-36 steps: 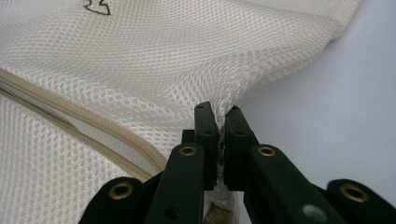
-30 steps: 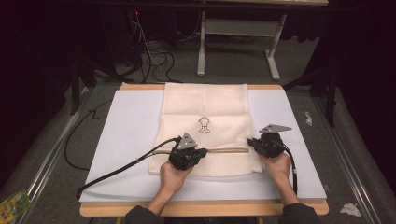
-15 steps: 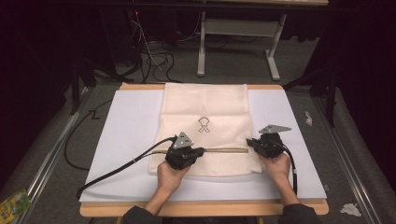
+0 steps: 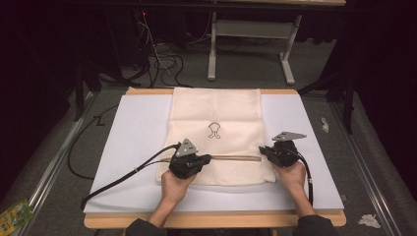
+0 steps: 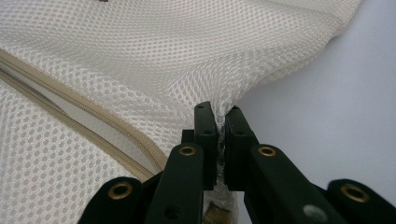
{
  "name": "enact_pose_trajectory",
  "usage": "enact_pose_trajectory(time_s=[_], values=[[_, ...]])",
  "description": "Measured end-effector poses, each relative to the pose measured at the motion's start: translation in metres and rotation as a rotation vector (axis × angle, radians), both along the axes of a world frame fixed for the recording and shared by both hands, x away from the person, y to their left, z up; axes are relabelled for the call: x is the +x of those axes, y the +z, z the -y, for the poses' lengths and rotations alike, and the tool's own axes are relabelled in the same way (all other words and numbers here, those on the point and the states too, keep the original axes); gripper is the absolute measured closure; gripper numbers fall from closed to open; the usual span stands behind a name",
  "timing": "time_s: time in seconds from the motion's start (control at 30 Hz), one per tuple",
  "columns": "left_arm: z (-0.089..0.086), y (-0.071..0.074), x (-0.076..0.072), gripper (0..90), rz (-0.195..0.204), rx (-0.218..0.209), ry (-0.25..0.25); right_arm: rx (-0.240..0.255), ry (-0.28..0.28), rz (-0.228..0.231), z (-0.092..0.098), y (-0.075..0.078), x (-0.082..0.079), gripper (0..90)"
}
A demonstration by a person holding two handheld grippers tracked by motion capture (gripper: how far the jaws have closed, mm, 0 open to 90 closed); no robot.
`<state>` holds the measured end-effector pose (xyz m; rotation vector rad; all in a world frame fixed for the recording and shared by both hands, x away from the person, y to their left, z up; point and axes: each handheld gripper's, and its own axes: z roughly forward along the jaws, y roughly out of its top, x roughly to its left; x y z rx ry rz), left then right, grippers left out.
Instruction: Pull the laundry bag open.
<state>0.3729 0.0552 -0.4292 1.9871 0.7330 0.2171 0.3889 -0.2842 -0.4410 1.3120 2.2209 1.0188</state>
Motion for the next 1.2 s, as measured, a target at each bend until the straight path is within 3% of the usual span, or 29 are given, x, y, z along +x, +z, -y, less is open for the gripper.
enact_pose_trajectory(time_s=[0.17, 0.7, 1.0, 1.2], values=[[-0.005, 0.0, 0.0, 87.1, -0.019, -0.012, 0.004, -0.004, -0.005, -0.004, 0.0, 0.0, -0.001, 87.8], [-0.015, 0.004, -0.004, 87.1, 0.002, -0.015, 0.017, -0.006, -0.001, -0.014, -0.001, -0.002, 0.001, 87.7], [-0.027, 0.005, -0.004, 87.1, -0.004, -0.045, 0.038, -0.005, -0.002, -0.016, 0.001, -0.003, 0.001, 87.7], [-0.034, 0.008, -0.005, 87.1, 0.005, -0.042, 0.047, -0.012, -0.002, -0.012, -0.001, -0.002, 0.001, 87.7]])
